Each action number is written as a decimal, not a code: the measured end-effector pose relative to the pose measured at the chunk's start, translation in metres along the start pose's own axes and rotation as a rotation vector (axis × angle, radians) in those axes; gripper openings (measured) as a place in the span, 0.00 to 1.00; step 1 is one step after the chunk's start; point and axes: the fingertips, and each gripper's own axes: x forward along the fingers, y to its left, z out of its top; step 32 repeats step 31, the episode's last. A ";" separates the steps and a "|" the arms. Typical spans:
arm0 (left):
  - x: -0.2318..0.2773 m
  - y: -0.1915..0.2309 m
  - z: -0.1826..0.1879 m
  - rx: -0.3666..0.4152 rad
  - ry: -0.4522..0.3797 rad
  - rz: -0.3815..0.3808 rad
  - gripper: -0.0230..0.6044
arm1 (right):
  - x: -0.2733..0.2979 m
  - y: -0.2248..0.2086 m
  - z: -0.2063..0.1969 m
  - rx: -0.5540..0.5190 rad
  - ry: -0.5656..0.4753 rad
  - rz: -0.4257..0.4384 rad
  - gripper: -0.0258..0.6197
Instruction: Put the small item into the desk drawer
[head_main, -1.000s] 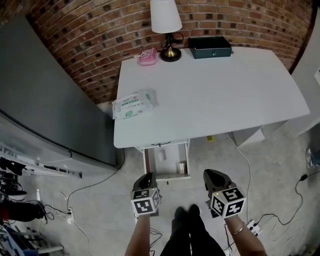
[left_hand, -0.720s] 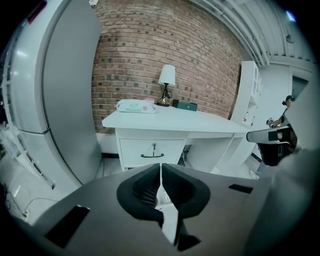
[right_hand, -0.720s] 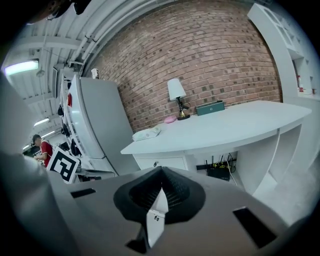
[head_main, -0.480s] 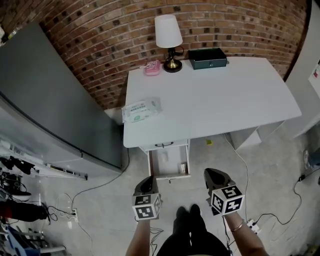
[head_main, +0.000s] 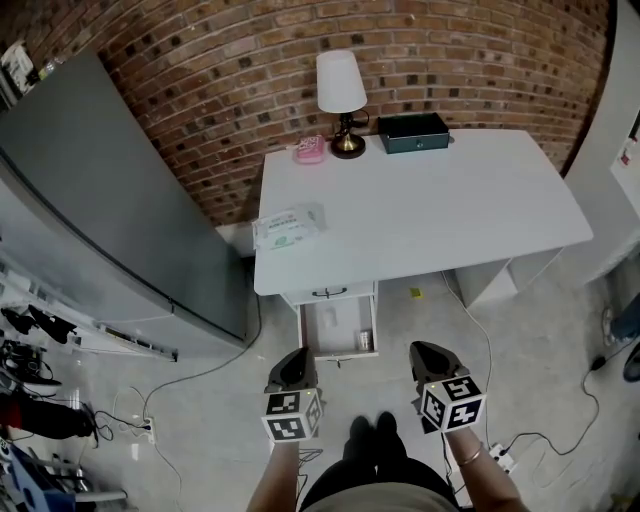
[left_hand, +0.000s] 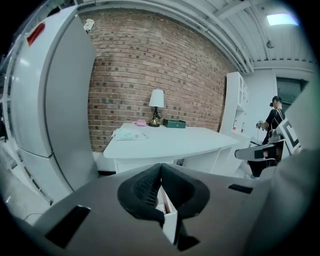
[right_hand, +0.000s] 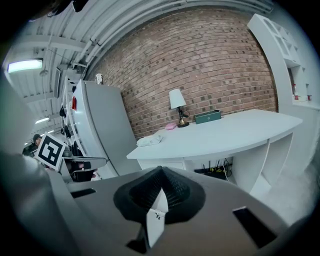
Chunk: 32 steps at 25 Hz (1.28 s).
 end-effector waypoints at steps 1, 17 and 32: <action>-0.003 -0.001 0.002 0.002 -0.008 0.000 0.07 | -0.003 0.003 0.002 0.002 -0.011 0.004 0.05; -0.019 -0.009 0.019 0.029 -0.049 0.015 0.07 | -0.028 0.011 0.027 -0.016 -0.081 0.038 0.05; -0.026 -0.022 0.044 0.008 -0.130 0.053 0.07 | -0.046 0.004 0.044 -0.073 -0.106 0.066 0.05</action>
